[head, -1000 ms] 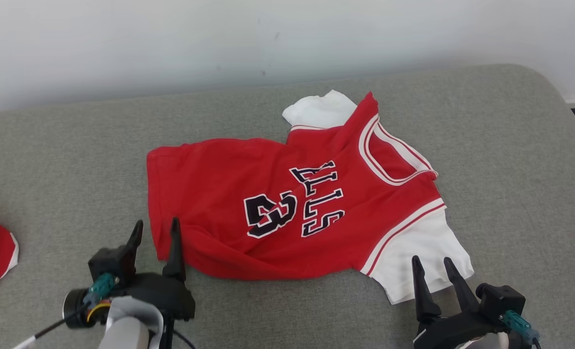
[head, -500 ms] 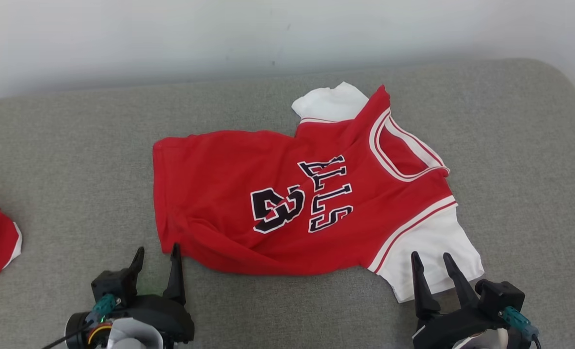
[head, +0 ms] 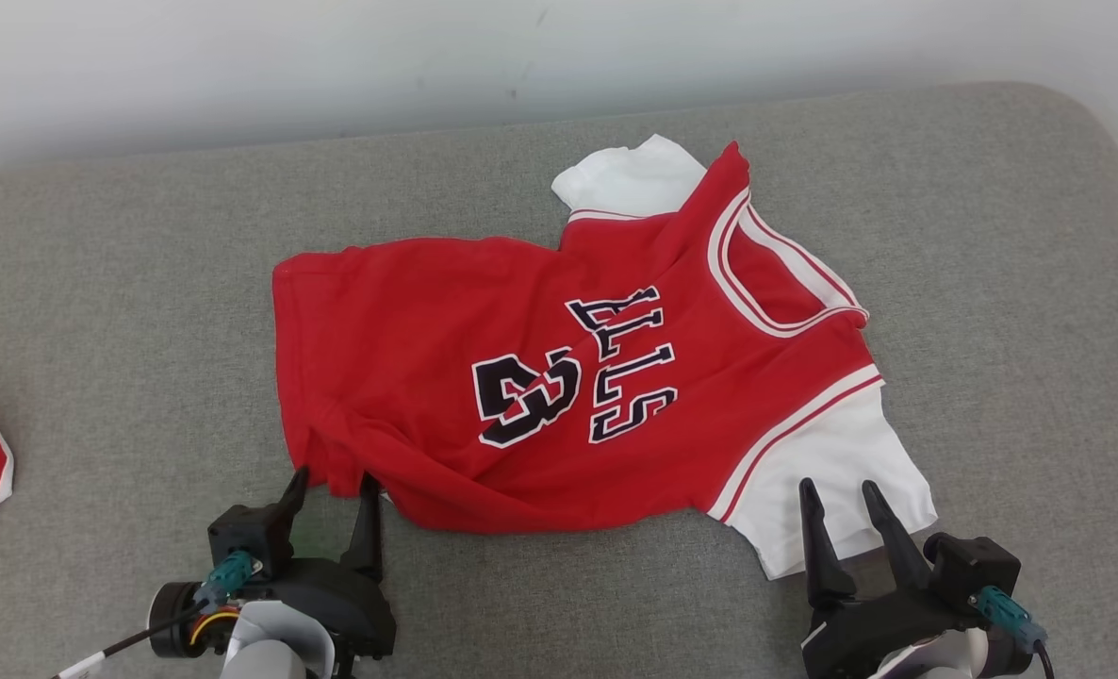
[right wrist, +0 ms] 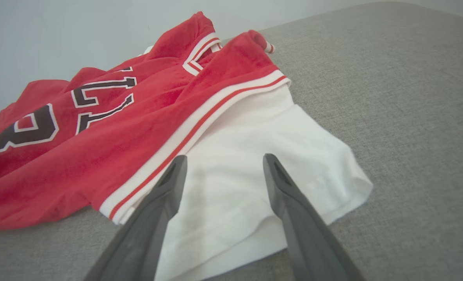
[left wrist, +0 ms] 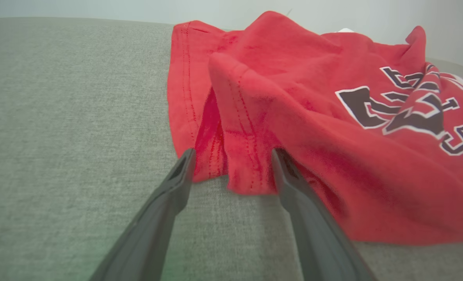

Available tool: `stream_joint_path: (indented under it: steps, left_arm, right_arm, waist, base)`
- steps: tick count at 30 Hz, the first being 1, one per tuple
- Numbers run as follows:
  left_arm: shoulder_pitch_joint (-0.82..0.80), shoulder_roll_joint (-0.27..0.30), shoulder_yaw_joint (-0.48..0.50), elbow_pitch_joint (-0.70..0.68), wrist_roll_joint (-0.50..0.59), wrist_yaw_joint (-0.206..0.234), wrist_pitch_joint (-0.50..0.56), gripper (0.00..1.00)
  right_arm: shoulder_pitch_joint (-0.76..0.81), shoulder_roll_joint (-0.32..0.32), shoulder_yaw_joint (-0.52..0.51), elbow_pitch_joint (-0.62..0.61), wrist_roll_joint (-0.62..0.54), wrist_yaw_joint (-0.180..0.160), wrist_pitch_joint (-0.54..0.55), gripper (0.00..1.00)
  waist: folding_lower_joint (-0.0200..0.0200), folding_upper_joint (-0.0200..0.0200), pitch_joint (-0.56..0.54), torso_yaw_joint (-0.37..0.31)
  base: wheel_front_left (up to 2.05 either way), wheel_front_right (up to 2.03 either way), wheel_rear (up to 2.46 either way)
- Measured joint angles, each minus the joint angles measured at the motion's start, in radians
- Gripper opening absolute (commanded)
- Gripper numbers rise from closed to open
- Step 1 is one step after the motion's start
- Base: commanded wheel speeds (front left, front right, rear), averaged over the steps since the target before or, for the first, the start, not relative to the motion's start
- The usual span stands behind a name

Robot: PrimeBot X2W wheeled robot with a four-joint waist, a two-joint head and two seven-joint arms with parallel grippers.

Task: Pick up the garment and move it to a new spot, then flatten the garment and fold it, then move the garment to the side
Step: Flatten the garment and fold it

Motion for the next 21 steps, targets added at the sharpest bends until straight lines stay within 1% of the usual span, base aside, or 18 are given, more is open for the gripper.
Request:
stream_joint_path:
  steps: [1, 2, 3, 5, 6, 7, 11, 15, 21]
  left_arm:
    - [0.0, 0.0, -0.003, 0.002, 0.0, -0.004, 0.0, 1.0]
    - [0.0, 0.0, -0.007, 0.002, 0.002, -0.006, 0.0, 0.88]
    - [-0.001, -0.001, -0.01, 0.001, 0.005, -0.007, 0.0, 0.58]
    - [-0.001, -0.002, -0.016, -0.002, 0.007, -0.008, 0.0, 0.38]
    - [-0.001, -0.002, -0.019, -0.004, 0.007, -0.008, 0.0, 0.05]
    - [0.0, -0.002, -0.023, -0.007, 0.009, -0.009, 0.0, 0.0]
    - [0.005, -0.002, -0.041, -0.017, 0.001, -0.016, 0.0, 0.0]
    - [0.01, -0.002, -0.03, -0.078, -0.014, -0.014, 0.0, 0.0]
    - [0.054, -0.003, -0.024, -0.146, 0.0, -0.015, 0.0, 0.0]
  right_arm:
    - [-0.002, 0.0, 0.001, 0.0, 0.0, 0.0, 0.0, 1.0]
    - [-0.004, 0.0, 0.001, 0.001, 0.0, 0.0, 0.0, 1.0]
    - [-0.006, 0.0, 0.001, 0.0, 0.0, 0.0, 0.0, 1.0]
    - [-0.007, 0.0, 0.0, 0.0, 0.0, 0.0, 0.0, 1.0]
    - [-0.007, 0.0, 0.0, 0.0, 0.0, 0.0, 0.0, 1.0]
    - [-0.007, 0.0, -0.001, 0.001, 0.0, 0.0, 0.0, 1.0]
    - [-0.007, 0.0, -0.004, 0.002, 0.0, 0.0, 0.0, 1.0]
    - [-0.002, 0.0, -0.013, 0.004, 0.002, 0.0, 0.0, 1.0]
    - [0.023, 0.0, -0.026, 0.019, 0.017, 0.0, 0.0, 1.0]
  waist:
    - [0.0, 0.0, 0.0, 0.0]
    - [0.0, 0.0, 0.001, 0.001]
    - [0.0, 0.0, 0.001, 0.001]
    - [0.0, 0.0, 0.001, 0.003]
    - [0.0001, 0.0, 0.001, 0.005]
    - [0.0, 0.0, 0.0, 0.006]
    - [0.0, 0.0, -0.005, 0.012]
    - [0.0, 0.0001, -0.02, 0.023]
    - [0.0, 0.0, -0.065, 0.054]
  base:
    - [0.0, 0.0, 0.0]
    - [0.0, 0.0, 0.0]
    - [0.0, 0.0, 0.0]
    - [0.0, 0.0, 0.0]
    - [0.0, 0.0, 0.0]
    - [0.0, 0.0, 0.0]
    - [0.0, 0.0, 0.0]
    - [0.0, 0.0, 0.0]
    - [0.0, 0.0, 0.0]
